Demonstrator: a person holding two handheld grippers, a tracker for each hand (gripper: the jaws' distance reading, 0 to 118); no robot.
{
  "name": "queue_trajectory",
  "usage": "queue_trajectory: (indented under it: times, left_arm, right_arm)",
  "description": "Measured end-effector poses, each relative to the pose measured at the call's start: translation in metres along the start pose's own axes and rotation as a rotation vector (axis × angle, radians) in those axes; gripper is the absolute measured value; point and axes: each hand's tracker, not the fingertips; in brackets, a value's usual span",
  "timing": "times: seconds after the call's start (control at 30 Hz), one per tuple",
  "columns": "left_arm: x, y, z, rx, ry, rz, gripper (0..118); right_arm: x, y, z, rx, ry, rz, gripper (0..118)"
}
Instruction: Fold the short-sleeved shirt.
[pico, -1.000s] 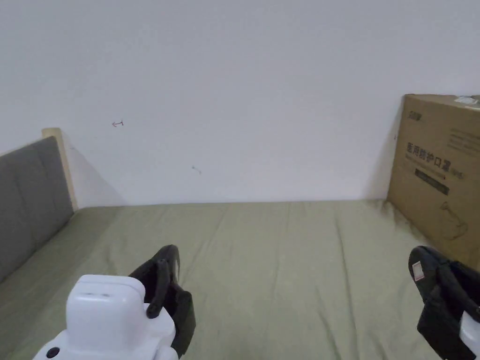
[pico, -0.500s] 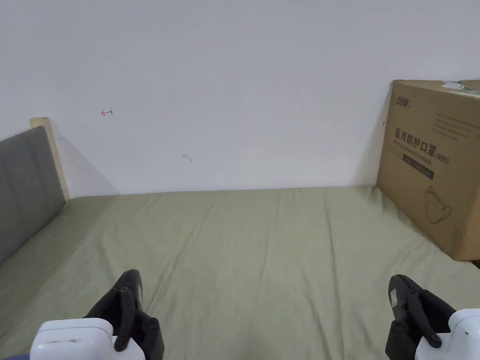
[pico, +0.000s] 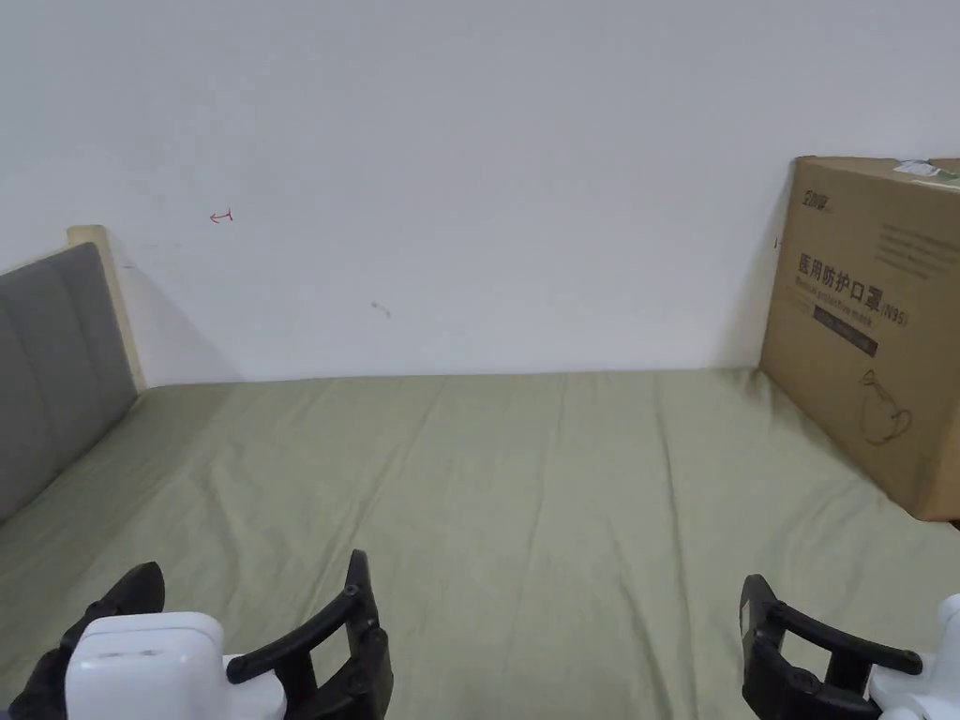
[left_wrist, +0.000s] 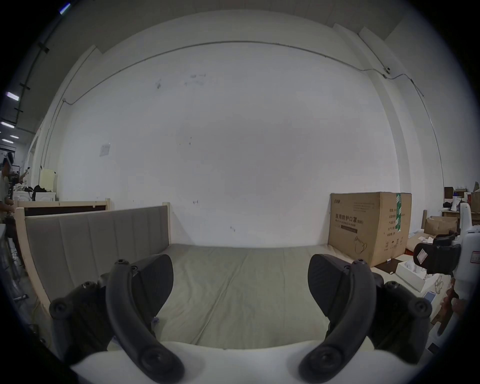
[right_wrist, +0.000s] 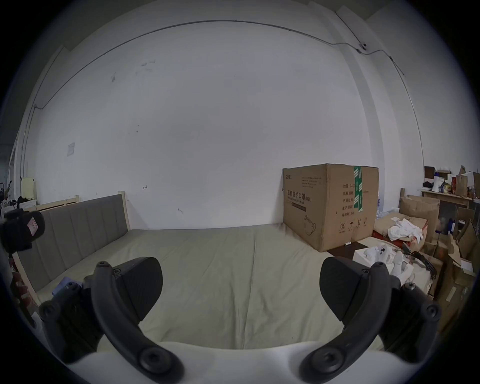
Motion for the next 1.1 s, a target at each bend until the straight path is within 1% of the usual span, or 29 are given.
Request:
queue_trajectory:
  times: [0.03, 0.13, 0.2, 0.27, 0.33, 0.4, 0.43, 0.53, 0.57, 0.6, 0.67, 0.7, 0.8, 0.83, 0.93, 0.97, 1.0, 1.1]
  left_arm:
    - [-0.001, -0.001, -0.003, -0.022, 0.002, 0.006, 108]
    - [-0.002, -0.006, -0.003, -0.03, 0.034, 0.014, 108]
    - [-0.003, -0.008, 0.0, -0.011, 0.051, -0.003, 108]
    - [-0.004, -0.006, 0.001, 0.0, 0.041, -0.011, 108]
    - [-0.004, -0.004, 0.0, 0.001, 0.023, -0.011, 108]
    - [-0.003, -0.002, -0.002, -0.011, 0.017, -0.012, 108]
    - [-0.003, -0.003, -0.002, -0.015, 0.016, -0.01, 108]
    - [-0.004, -0.004, -0.003, -0.021, 0.02, 0.003, 108]
    - [-0.005, -0.004, -0.003, -0.024, 0.02, 0.008, 108]
    - [-0.006, -0.004, -0.004, -0.03, 0.02, 0.015, 108]
    - [-0.008, -0.003, -0.006, -0.047, 0.02, 0.025, 108]
    - [-0.009, -0.004, -0.008, -0.056, 0.017, 0.03, 108]
    - [-0.009, -0.008, -0.009, -0.072, 0.017, 0.038, 108]
    - [-0.009, -0.009, -0.009, -0.077, 0.018, 0.042, 108]
    - [-0.009, -0.01, -0.012, -0.103, 0.004, 0.069, 108]
    - [-0.009, -0.01, -0.013, -0.108, 0.003, 0.078, 108]
    - [-0.009, -0.01, -0.013, -0.109, 0.002, 0.086, 108]
    - [-0.008, -0.01, -0.015, -0.116, 0.02, 0.075, 108]
  right_arm:
    - [0.015, -0.021, 0.013, 0.001, 0.001, -0.008, 118]
    - [0.006, -0.009, 0.011, 0.0, -0.002, -0.003, 118]
    - [0.013, -0.021, 0.02, 0.009, 0.002, 0.008, 118]
    - [0.009, -0.014, 0.023, 0.016, 0.004, 0.032, 118]
    - [0.012, -0.022, 0.03, 0.029, 0.004, 0.054, 118]
    - [0.01, -0.017, 0.034, 0.03, 0.007, 0.058, 118]
    - [0.012, -0.028, 0.03, 0.029, 0.013, 0.055, 118]
    - [0.013, -0.031, 0.029, 0.025, 0.018, 0.058, 118]
    - [0.011, -0.035, 0.022, -0.031, 0.016, 0.088, 118]
    - [0.011, -0.035, 0.022, -0.031, 0.019, 0.093, 118]
    - [0.01, -0.035, 0.021, -0.024, 0.022, 0.097, 118]
    - [0.008, -0.037, 0.02, -0.045, 0.037, 0.077, 118]
    - [0.007, -0.037, 0.011, -0.043, 0.037, 0.074, 118]
    - [0.007, -0.036, 0.014, -0.044, 0.031, 0.087, 118]
    - [0.007, -0.036, 0.003, -0.046, 0.03, 0.086, 118]
    - [0.005, -0.033, 0.014, -0.014, 0.029, 0.093, 118]
    - [0.004, -0.033, 0.015, -0.018, 0.03, 0.094, 118]
    - [0.004, -0.033, 0.015, -0.016, 0.03, 0.099, 118]
